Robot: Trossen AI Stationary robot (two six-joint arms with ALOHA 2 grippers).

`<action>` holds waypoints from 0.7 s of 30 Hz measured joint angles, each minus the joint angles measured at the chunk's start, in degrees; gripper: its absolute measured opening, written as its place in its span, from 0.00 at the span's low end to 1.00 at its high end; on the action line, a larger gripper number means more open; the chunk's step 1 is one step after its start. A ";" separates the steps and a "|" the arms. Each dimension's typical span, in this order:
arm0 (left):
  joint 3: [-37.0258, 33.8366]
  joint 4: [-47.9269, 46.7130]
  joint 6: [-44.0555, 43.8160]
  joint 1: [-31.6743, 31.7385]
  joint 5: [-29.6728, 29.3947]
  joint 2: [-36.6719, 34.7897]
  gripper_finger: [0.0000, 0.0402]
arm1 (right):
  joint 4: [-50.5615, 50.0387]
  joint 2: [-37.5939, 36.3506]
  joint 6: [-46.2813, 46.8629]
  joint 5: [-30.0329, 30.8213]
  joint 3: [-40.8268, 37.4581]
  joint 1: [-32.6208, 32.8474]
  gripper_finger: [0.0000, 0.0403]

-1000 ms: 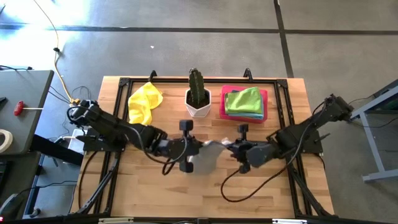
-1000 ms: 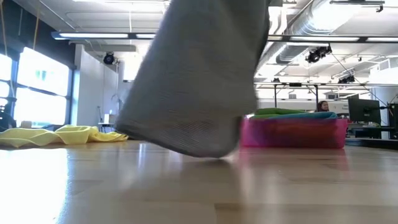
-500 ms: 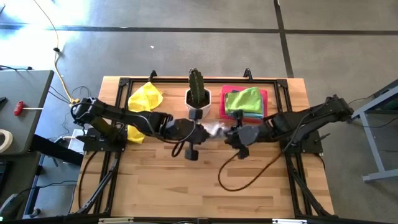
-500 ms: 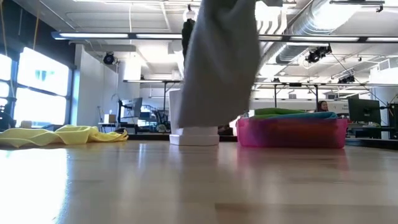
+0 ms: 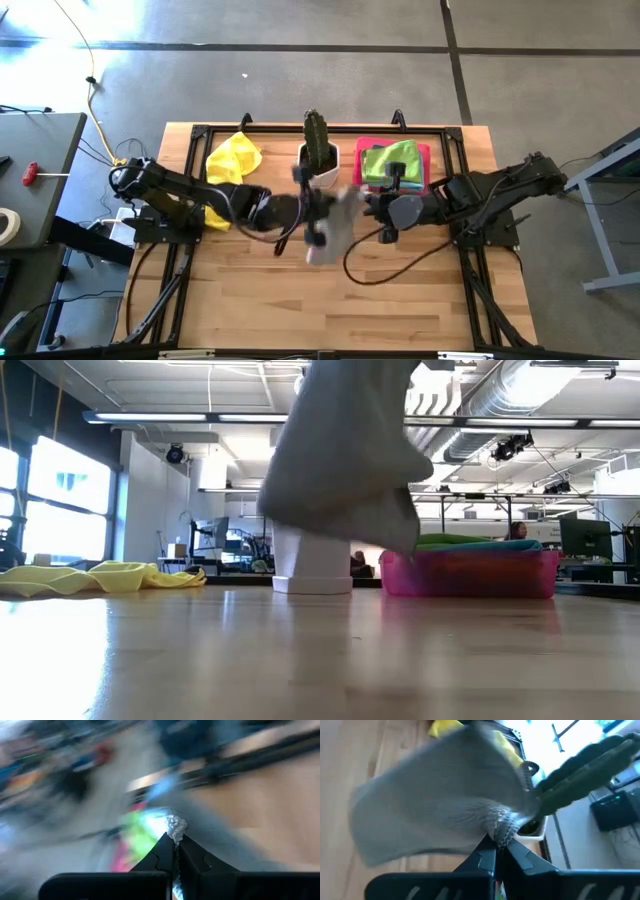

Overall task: Fold microfiber towels
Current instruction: Fold the gray towel

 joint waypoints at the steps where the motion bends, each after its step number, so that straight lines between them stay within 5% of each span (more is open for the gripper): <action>1: 0.00 0.13 -0.55 -0.03 -4.43 0.03 0.00 | -0.01 -0.04 0.58 -0.09 0.01 0.00 0.00; 4: 0.00 -0.54 -1.25 -0.22 -2.83 -0.05 0.00 | -0.01 0.13 1.82 -10.93 0.02 -0.20 0.00; 9: -0.02 -0.19 0.14 -1.72 7.54 0.07 0.00 | -1.21 1.00 1.61 -14.88 0.02 0.60 0.00; 13: -0.02 0.35 -0.97 -1.27 -6.04 0.10 0.00 | -3.02 1.36 4.16 -2.96 0.00 0.50 0.00; 14: -0.01 -0.05 -2.22 -1.22 -5.91 0.01 0.00 | -2.81 1.32 6.02 -5.15 0.04 0.18 0.00; 17: -0.01 -1.76 -1.70 -1.40 8.41 0.04 0.00 | -2.13 1.54 3.14 -19.08 0.04 0.09 0.00; 19: -0.07 -1.33 0.60 -1.65 12.50 -0.05 0.00 | -1.42 1.72 0.54 -15.14 0.04 0.72 0.00; 21: -0.05 1.15 2.19 -1.66 4.74 -0.22 0.00 | -1.61 1.74 1.96 0.78 0.04 1.23 0.00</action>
